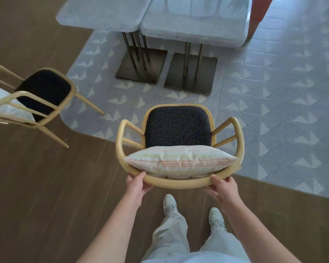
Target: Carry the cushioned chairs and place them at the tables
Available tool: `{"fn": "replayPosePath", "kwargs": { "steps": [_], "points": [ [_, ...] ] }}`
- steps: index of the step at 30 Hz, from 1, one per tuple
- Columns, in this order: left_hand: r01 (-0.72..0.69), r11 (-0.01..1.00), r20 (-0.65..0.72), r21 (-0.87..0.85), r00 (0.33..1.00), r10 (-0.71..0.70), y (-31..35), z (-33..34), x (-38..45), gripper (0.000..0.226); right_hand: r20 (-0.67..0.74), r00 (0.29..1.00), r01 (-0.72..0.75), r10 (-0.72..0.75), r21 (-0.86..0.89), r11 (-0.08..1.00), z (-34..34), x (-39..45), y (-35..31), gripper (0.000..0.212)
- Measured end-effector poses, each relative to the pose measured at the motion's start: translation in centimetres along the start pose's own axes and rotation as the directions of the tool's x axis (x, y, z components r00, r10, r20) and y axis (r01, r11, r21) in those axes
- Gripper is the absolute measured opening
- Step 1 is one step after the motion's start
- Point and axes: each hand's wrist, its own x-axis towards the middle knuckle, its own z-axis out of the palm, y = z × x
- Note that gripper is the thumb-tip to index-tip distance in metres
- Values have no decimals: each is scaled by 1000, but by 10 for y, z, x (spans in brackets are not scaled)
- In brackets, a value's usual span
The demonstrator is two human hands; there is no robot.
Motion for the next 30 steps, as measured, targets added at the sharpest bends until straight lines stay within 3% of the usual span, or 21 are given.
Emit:
{"fn": "replayPosePath", "kwargs": {
  "steps": [12, 30],
  "points": [
    [31, 999, 37, 20, 999, -32, 65, -20, 57, 29, 4, 1000, 7, -7, 16, 1000, 84, 8, -1, 37],
    [36, 999, 66, 33, 997, -38, 63, -23, 52, 34, -49, 997, -64, 64, 3, 998, 79, 22, -8, 36]
  ]
}}
